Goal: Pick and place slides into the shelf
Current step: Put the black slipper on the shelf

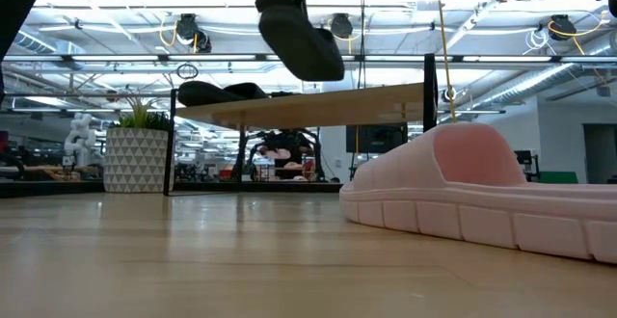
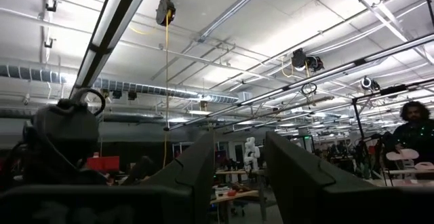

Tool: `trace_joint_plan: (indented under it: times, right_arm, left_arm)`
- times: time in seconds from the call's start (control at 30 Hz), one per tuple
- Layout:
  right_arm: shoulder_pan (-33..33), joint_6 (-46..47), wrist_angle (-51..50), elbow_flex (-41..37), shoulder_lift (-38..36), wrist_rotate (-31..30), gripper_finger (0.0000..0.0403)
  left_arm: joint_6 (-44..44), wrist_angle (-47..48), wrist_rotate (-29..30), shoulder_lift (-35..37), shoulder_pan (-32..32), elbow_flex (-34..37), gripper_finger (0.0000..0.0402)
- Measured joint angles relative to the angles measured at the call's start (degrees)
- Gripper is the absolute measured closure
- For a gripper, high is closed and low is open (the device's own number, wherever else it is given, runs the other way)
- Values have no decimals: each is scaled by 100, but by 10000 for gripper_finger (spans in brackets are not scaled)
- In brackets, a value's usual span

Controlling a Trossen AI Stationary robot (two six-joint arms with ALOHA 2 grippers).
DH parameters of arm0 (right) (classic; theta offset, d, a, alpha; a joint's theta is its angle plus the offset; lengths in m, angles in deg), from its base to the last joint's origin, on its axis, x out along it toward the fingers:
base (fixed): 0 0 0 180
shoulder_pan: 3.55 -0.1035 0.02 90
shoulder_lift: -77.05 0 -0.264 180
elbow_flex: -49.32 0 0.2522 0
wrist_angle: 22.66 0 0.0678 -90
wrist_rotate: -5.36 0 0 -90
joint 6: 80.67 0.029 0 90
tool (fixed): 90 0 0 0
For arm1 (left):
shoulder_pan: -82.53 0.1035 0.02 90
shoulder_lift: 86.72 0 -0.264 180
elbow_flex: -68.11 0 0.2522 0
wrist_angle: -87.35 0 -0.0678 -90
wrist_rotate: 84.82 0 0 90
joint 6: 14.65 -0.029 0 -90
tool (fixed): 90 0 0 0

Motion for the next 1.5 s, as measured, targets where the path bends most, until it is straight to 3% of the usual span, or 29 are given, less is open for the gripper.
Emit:
trace_joint_plan:
  times: [0.47, 0.87, 1.3, 1.5]
  right_arm:
    - [0, -44, 0, 0, 0, -6, 282]
    - [0, -219, 16, 0, 0, -41, 282]
    - [0, -294, 386, 0, 41, -275, 282]
    - [6, -135, 433, 0, 110, -291, 282]
  left_arm:
    - [-124, 0, -307, 0, 199, 53, 401]
    - [-131, -409, -171, 24, 274, 726, 401]
    - [-715, -1969, -267, 1519, 322, 2673, 401]
    - [-1026, -2227, -563, 1825, 314, 2913, 401]
